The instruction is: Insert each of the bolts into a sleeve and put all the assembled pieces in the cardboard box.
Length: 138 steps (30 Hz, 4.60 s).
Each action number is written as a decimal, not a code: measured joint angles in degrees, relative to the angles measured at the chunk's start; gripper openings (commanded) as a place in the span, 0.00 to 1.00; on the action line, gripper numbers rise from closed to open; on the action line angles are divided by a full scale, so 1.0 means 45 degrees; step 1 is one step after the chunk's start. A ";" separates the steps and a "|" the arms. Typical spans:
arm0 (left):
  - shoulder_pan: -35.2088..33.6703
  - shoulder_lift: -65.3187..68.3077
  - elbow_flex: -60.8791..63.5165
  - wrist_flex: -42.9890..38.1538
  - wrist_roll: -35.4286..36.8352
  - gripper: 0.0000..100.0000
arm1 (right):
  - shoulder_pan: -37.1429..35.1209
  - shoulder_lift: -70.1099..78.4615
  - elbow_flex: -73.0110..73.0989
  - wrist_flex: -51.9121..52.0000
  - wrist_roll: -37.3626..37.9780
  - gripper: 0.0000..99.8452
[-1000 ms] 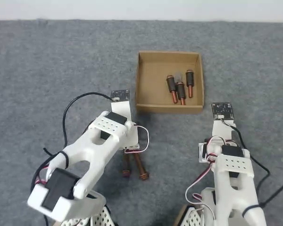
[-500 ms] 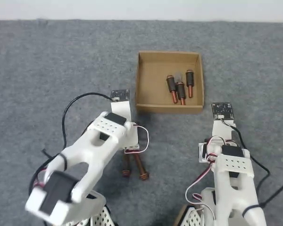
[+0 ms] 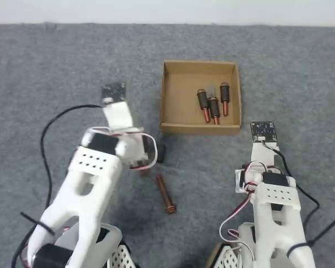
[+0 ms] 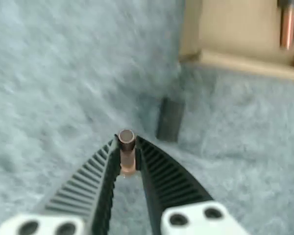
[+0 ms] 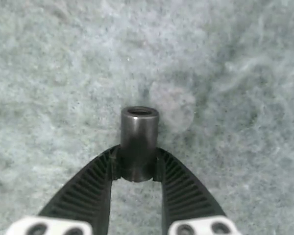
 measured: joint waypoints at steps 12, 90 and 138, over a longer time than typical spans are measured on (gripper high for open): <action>-0.2989 0.3458 -0.1133 -0.1055 -0.0391 0.01 | 0.0000 0.0000 0.0000 0.0000 0.0000 0.01; 0.0781 0.8342 -0.6974 0.2716 -0.9065 0.03 | 0.0000 0.0000 0.0000 0.0000 0.0000 0.01; 0.3321 0.0391 0.1895 0.0098 -0.0860 0.01 | 0.0000 0.0000 0.0000 0.0000 0.0000 0.01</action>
